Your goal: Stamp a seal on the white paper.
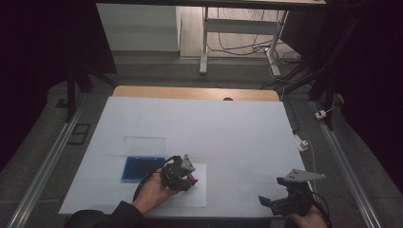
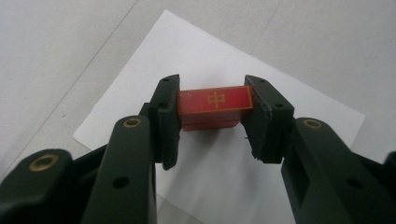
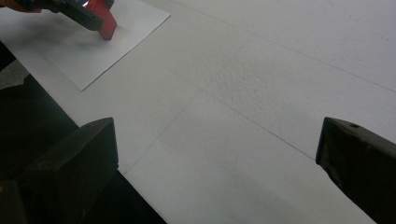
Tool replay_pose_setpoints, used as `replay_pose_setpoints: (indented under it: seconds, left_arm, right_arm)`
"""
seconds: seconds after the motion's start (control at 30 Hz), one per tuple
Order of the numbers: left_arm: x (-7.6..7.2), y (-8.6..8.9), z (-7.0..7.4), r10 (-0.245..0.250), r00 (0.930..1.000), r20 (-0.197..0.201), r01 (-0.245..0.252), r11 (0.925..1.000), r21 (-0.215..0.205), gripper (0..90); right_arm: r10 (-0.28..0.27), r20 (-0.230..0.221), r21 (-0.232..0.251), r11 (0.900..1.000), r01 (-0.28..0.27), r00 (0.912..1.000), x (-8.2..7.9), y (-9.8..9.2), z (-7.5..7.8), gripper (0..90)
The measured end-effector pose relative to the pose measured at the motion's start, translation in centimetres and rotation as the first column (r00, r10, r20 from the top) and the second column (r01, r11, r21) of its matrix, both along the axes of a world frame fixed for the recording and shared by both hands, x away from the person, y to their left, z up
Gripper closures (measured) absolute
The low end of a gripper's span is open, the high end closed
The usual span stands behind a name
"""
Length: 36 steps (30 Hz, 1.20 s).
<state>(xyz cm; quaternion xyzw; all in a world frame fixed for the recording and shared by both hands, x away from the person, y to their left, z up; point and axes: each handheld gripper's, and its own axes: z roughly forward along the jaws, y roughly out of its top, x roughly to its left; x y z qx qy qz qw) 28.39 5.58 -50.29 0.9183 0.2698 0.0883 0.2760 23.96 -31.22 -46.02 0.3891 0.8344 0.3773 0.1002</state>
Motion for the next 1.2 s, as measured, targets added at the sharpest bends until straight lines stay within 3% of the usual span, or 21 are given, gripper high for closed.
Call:
replay_pose_setpoints:
  seconds: [0.17, 0.27, 0.5, 0.93, 1.2]
  left_arm:
    - [-0.3, 0.0, -0.1, 0.008, 0.9999, 0.015, -0.008, 1.0, -0.001, 59.0]
    - [0.1, 0.4, -0.3, 0.015, 0.9998, -0.015, -0.015, 0.9989, -0.043, 59.0]
    - [0.6, 1.0, -0.4, 0.02, 0.998, -0.06, -0.025, 0.9955, -0.092, 59.1]
    - [-0.6, 0.0, -0.3, 0.015, 0.9993, 0.033, -0.015, 0.9999, -0.003, 59.1]
    - [0.2, 0.6, -0.4, 0.021, 0.9994, -0.026, -0.023, 0.9975, -0.066, 59.1]
  right_arm:
    - [0.004, -0.001, 0.001, 1.0, -0.004, 1.0, 0.0, 0.0, 0.0, 0.0]
    - [0.004, 0.0, -0.002, 1.0, -0.004, 1.0, 0.0, 0.0, 0.0, 0.0]
    - [0.005, 0.001, -0.003, 1.0, -0.005, 1.0, 0.0, 0.0, 0.0, 0.0]
    - [0.004, -0.004, -0.013, 1.0, -0.004, 1.0, 0.1, 0.1, 0.0, 0.0]
    - [0.005, -0.005, -0.014, 1.0, -0.005, 1.0, 0.1, 0.1, -0.1, 0.0]
